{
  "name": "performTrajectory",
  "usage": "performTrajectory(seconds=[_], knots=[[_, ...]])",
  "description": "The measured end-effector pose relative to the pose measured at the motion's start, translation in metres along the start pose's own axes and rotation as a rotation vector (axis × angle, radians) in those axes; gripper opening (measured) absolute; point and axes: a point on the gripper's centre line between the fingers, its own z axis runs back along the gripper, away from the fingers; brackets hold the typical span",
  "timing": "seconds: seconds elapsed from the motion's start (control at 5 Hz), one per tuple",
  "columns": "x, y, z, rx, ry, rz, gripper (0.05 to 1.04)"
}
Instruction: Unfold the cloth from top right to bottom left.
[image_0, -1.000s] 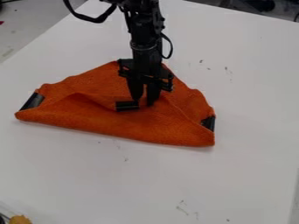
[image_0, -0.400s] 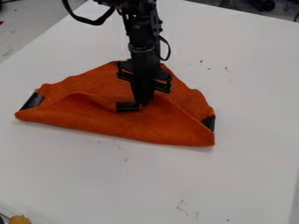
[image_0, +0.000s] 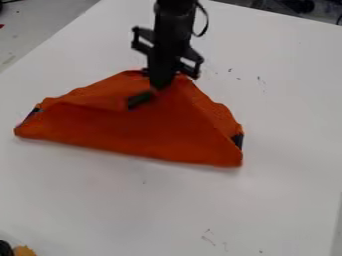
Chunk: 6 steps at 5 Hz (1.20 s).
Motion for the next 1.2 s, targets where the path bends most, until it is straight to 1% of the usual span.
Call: performTrajectory(seconds=[0.2,0.4,0.6,0.8,1.0,1.2], knots=[[-0.024,-0.021,0.047,0.024,-0.058,0.051,0.053],[-0.056,-0.044,0.051,-0.015,-0.056,0.147,0.053],[-0.090,-0.066,0.043,-0.091,-0.059,0.243,0.053],[-0.117,-0.087,0.026,-0.186,-0.066,0.313,0.053],[-0.131,-0.097,0.020,-0.239,-0.104,0.358,0.053],[-0.137,-0.103,0.017,-0.259,-0.120,0.389,0.073]])
